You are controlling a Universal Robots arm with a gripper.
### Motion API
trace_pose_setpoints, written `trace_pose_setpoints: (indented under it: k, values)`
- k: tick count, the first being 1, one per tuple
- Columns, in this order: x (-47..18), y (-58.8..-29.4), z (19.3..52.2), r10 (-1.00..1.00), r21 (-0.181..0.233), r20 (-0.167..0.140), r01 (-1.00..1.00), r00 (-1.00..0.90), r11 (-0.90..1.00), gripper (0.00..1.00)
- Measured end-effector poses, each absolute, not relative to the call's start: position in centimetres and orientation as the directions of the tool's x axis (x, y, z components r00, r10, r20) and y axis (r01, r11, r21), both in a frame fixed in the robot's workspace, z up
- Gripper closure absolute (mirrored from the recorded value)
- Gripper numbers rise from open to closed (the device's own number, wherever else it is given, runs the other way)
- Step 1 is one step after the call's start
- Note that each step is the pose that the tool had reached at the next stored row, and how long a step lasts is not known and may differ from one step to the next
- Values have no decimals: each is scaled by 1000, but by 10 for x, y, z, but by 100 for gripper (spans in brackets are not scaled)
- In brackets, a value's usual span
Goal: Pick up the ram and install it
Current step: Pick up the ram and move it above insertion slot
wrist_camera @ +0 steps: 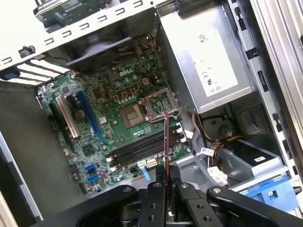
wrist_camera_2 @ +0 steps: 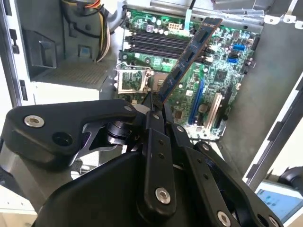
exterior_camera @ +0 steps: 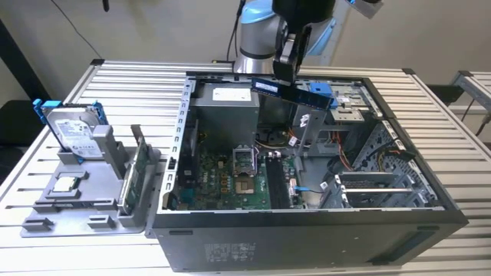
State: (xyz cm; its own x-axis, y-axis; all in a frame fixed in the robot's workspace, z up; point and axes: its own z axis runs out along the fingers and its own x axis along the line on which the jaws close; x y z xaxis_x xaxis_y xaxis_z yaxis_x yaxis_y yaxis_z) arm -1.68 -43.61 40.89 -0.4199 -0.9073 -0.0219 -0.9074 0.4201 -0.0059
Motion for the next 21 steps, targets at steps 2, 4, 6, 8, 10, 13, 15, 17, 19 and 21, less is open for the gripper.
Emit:
trace_pose_setpoints:
  k: [2,4,6,8,10,13,15,17,19,21]
  values:
    - [-17,-436,409,-897,-6,-22,-897,-442,443,86]
    - [-17,-436,409,-886,-6,-22,-886,-464,464,86]
    - [-17,-436,408,-874,-6,-22,-874,-486,486,86]
    - [-17,-436,408,-860,-6,-22,-860,-511,511,86]
    - [-17,-436,408,-844,-6,-22,-844,-536,536,86]
    - [-17,-436,407,-818,-6,-22,-818,-575,575,86]
    - [-17,-436,407,-800,-6,-22,-800,-599,600,86]
    - [-17,-436,407,-784,-6,-22,-784,-621,621,86]
    - [-17,-436,407,-777,-6,-22,-778,-629,629,86]
    - [-17,-436,407,-777,-6,-22,-778,-629,629,86]
